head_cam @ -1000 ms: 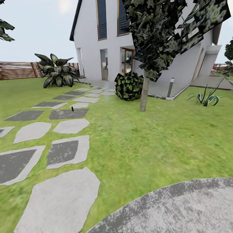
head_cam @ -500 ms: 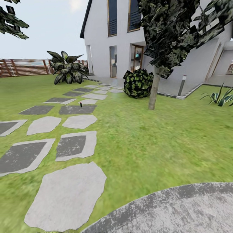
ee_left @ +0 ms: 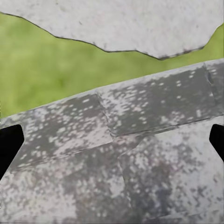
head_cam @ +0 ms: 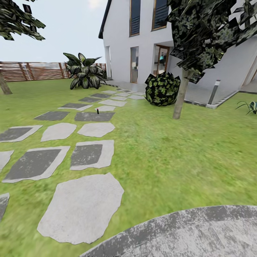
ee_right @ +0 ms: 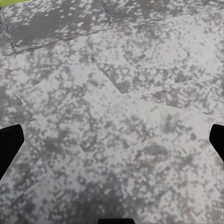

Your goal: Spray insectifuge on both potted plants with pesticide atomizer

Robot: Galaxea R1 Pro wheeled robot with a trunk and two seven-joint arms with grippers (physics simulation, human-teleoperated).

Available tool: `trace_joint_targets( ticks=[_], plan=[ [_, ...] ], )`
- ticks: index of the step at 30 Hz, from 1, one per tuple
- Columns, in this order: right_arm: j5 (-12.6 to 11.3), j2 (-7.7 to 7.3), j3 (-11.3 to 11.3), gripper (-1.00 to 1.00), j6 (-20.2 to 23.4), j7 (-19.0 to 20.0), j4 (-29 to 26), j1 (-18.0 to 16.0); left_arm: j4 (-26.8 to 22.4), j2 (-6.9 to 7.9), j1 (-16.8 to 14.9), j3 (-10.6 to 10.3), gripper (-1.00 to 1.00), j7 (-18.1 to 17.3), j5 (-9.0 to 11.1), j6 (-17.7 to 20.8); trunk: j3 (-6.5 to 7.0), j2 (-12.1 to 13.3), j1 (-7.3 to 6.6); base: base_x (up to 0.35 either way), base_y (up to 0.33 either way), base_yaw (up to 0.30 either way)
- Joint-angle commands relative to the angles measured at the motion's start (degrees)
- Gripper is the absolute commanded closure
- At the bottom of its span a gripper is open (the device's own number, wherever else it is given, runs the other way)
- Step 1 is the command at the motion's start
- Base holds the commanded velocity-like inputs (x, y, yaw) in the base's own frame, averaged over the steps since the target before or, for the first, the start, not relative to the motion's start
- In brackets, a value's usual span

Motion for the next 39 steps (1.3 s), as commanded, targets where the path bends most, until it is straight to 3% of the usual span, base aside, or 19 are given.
trace_joint_targets(
  ticks=[1, 6, 22, 37, 39],
  plan=[
    [0.03, -0.01, 0.03, -1.0, -0.17, -0.02, 0.01, -0.02, 0.06, -0.01, -0.05, 0.07, -1.0, 0.02, 0.07, -0.2, -0.31, -0.43, 0.21, 0.0, 0.0, 0.168],
    [0.03, -0.01, 0.03, -1.0, -0.17, -0.02, 0.03, -0.02, 0.04, -0.01, -0.05, 0.07, -1.0, 0.02, 0.11, -0.2, -1.58, -2.44, 1.31, 0.0, 0.0, 0.168],
    [0.03, -0.01, 0.03, -1.0, -0.17, -0.02, 0.01, -0.02, 0.1, 0.28, -0.04, 0.14, -1.0, 0.02, 0.13, -0.24, -2.78, -2.44, 1.31, 0.008, 0.0, 0.168],
    [0.17, -0.34, 0.03, -1.0, -0.11, 0.25, 0.23, -0.02, 0.13, 0.46, -0.05, 0.15, -1.0, 0.1, 0.15, -0.29, -3.36, -2.44, 1.31, 0.267, 0.134, 0.088],
    [1.23, -0.35, 0.03, -1.0, -0.14, 0.16, 0.91, -0.02, 0.13, 0.49, -0.05, 0.15, -1.0, 0.05, 0.15, -0.29, -3.36, -2.44, 1.31, 0.294, 0.199, 0.0]
  ],
)
